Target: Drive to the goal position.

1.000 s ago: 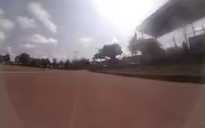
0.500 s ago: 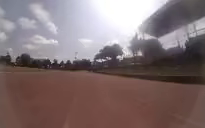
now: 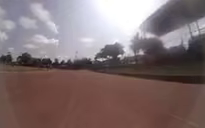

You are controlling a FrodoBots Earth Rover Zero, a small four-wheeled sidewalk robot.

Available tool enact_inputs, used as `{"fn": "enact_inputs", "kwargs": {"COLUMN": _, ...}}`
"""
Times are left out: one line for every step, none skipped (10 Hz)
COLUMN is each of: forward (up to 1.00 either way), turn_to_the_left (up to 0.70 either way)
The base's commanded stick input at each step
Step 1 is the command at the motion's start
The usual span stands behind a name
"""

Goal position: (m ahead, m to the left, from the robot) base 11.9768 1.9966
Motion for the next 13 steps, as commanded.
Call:
{"fn": "enact_inputs", "kwargs": {"forward": 0.70, "turn_to_the_left": 0.00}}
{"fn": "enact_inputs", "kwargs": {"forward": 0.70, "turn_to_the_left": 0.00}}
{"fn": "enact_inputs", "kwargs": {"forward": 0.70, "turn_to_the_left": 0.00}}
{"fn": "enact_inputs", "kwargs": {"forward": 0.70, "turn_to_the_left": 0.00}}
{"fn": "enact_inputs", "kwargs": {"forward": 0.70, "turn_to_the_left": 0.00}}
{"fn": "enact_inputs", "kwargs": {"forward": 0.70, "turn_to_the_left": 0.00}}
{"fn": "enact_inputs", "kwargs": {"forward": 0.70, "turn_to_the_left": 0.00}}
{"fn": "enact_inputs", "kwargs": {"forward": 0.70, "turn_to_the_left": 0.00}}
{"fn": "enact_inputs", "kwargs": {"forward": 0.70, "turn_to_the_left": 0.00}}
{"fn": "enact_inputs", "kwargs": {"forward": 0.70, "turn_to_the_left": 0.00}}
{"fn": "enact_inputs", "kwargs": {"forward": 0.70, "turn_to_the_left": 0.00}}
{"fn": "enact_inputs", "kwargs": {"forward": 0.70, "turn_to_the_left": 0.00}}
{"fn": "enact_inputs", "kwargs": {"forward": 0.70, "turn_to_the_left": 0.00}}
